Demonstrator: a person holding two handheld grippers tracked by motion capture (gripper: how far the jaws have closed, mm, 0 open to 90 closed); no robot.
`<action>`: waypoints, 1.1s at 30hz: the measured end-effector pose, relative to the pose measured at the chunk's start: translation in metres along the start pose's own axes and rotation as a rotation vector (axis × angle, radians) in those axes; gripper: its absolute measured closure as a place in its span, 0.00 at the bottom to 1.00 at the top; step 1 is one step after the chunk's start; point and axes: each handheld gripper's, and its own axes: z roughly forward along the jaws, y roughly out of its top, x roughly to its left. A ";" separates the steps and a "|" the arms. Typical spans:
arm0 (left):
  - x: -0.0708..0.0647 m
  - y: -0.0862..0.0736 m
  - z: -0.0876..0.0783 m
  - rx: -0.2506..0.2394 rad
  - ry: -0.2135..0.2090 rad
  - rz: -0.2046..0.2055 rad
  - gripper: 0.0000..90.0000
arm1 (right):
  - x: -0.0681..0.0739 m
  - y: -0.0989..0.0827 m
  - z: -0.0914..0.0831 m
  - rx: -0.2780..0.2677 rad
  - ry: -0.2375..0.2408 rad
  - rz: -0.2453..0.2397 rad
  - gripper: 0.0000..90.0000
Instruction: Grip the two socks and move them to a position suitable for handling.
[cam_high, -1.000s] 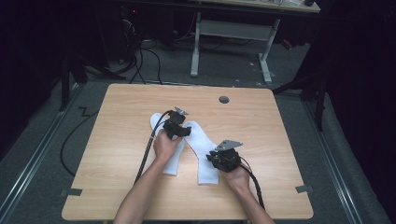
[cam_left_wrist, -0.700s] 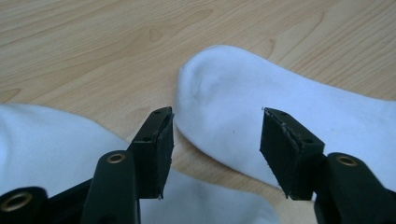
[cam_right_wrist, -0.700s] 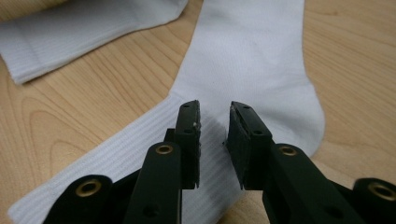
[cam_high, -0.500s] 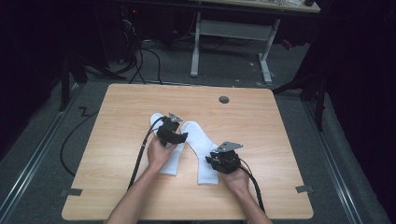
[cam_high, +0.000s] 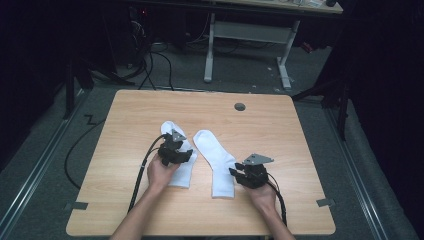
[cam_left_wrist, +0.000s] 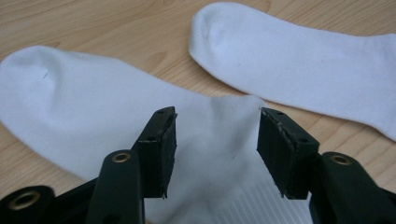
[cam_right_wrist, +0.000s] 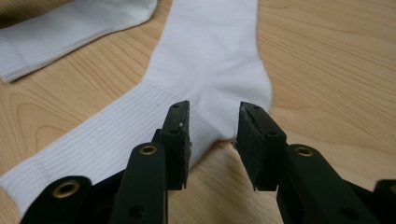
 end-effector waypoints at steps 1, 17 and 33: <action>0.001 -0.002 -0.002 -0.002 0.001 -0.002 0.53 | -0.002 -0.002 -0.002 -0.001 -0.006 0.011 0.71; 0.001 -0.016 -0.015 0.008 -0.003 -0.001 0.52 | -0.037 -0.028 -0.032 -0.009 -0.103 0.100 0.69; -0.001 -0.030 -0.010 0.015 -0.010 -0.021 0.53 | -0.060 -0.053 -0.053 0.035 -0.240 0.148 0.57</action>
